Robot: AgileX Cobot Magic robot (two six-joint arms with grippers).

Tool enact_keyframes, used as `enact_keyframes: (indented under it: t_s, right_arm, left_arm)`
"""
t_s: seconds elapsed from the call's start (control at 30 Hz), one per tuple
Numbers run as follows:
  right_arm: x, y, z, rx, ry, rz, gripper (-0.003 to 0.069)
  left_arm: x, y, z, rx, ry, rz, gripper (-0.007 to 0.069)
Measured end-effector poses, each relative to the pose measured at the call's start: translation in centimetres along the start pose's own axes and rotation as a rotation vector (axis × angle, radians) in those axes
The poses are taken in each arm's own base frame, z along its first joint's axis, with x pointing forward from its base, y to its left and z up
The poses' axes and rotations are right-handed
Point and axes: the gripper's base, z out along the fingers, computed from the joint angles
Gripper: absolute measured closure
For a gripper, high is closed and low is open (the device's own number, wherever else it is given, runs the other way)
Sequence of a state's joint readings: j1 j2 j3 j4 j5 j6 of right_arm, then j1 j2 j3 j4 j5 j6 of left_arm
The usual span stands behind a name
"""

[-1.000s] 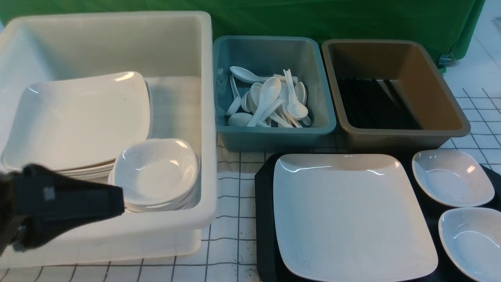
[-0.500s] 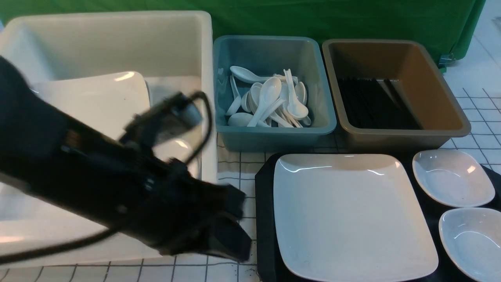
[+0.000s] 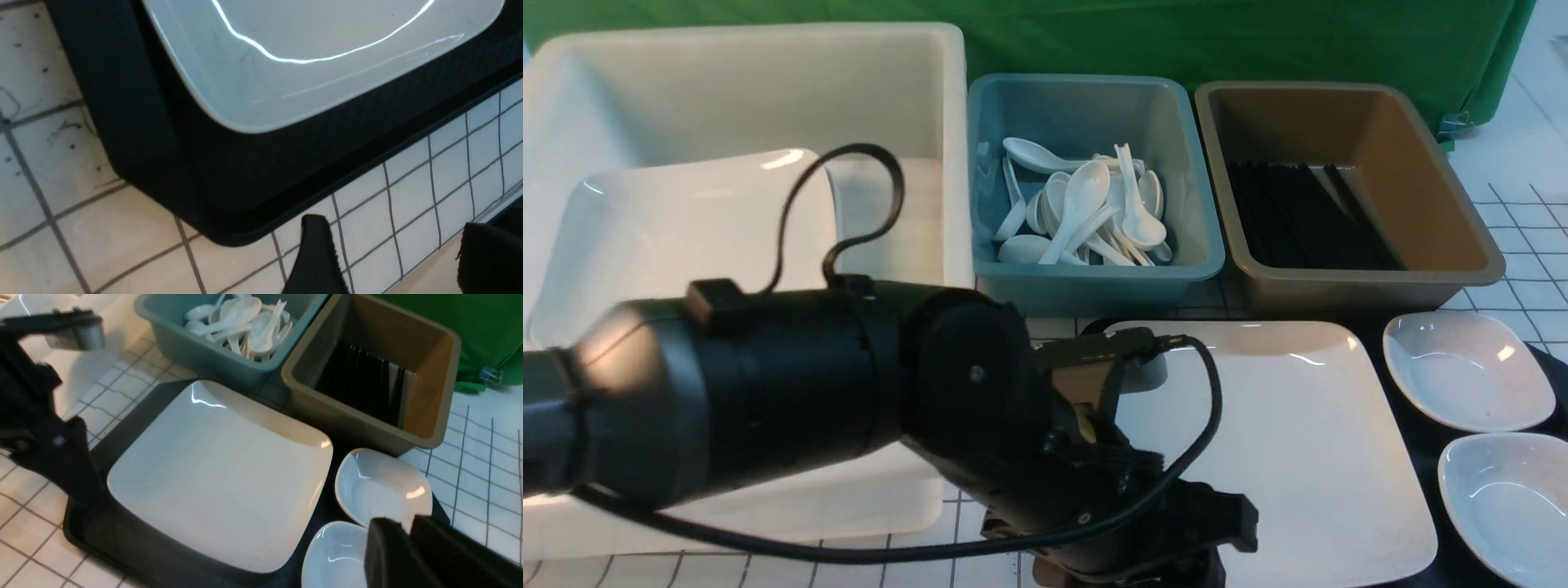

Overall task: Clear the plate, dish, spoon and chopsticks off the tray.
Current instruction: Use the left arm to grab a plate from the dinner plate

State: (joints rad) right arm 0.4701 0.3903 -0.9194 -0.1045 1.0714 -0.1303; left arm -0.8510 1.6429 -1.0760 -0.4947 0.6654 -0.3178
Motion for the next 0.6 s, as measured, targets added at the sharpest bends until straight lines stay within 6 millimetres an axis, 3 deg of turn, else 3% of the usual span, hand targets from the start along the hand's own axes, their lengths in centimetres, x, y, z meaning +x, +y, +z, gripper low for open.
enact_keyframes:
  t_s: [0.17,0.33,0.6]
  right_arm:
    - [-0.2,0.0,0.0,0.003,-0.021,-0.004,0.0554]
    - [-0.3,-0.1,0.0,0.006,-0.035,-0.005,0.0547]
    - [-0.4,-0.1,0.0,0.008,-0.042,-0.025,0.0522]
  left_arm:
    - [-1.2,0.1,1.6,-0.075,0.026,0.011,0.0189]
    - [-2.0,1.4,3.6,-0.228,0.062,0.015,0.0189]
    - [-2.6,1.7,5.2,-0.224,0.039,-0.006,0.019]
